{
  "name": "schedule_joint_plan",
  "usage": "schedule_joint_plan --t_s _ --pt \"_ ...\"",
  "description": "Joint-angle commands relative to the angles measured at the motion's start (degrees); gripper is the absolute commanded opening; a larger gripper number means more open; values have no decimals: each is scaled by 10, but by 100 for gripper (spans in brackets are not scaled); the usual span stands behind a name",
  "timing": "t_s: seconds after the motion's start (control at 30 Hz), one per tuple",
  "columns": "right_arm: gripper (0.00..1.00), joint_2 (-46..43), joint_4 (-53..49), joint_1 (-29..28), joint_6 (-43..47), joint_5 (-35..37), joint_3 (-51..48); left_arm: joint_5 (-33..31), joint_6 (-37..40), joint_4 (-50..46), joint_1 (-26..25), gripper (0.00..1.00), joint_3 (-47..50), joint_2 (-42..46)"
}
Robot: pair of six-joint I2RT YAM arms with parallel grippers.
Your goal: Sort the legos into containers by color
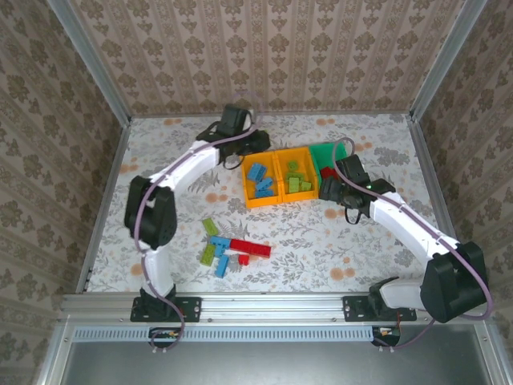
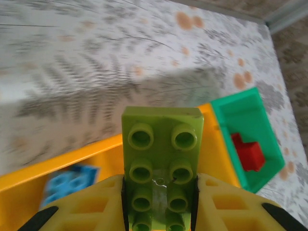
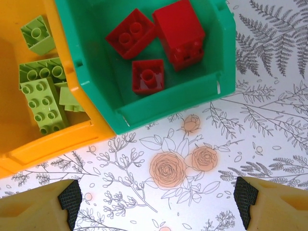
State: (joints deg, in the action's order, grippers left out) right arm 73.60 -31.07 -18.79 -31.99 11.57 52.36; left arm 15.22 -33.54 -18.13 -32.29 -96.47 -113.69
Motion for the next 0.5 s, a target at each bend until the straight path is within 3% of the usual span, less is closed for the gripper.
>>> schedule_joint_plan --t_s 0.0,0.27,0.47 --pt "86 -31 -10 -2 -16 0 -12 43 19 0 -20 33 -55 -48" --pt "86 -49 -13 -1 -22 7 -29 102 1 23 -29 33 -82 -95" --pt "86 -48 -13 -1 -28 2 -31 96 -5 -36 -35 36 -110 -128"
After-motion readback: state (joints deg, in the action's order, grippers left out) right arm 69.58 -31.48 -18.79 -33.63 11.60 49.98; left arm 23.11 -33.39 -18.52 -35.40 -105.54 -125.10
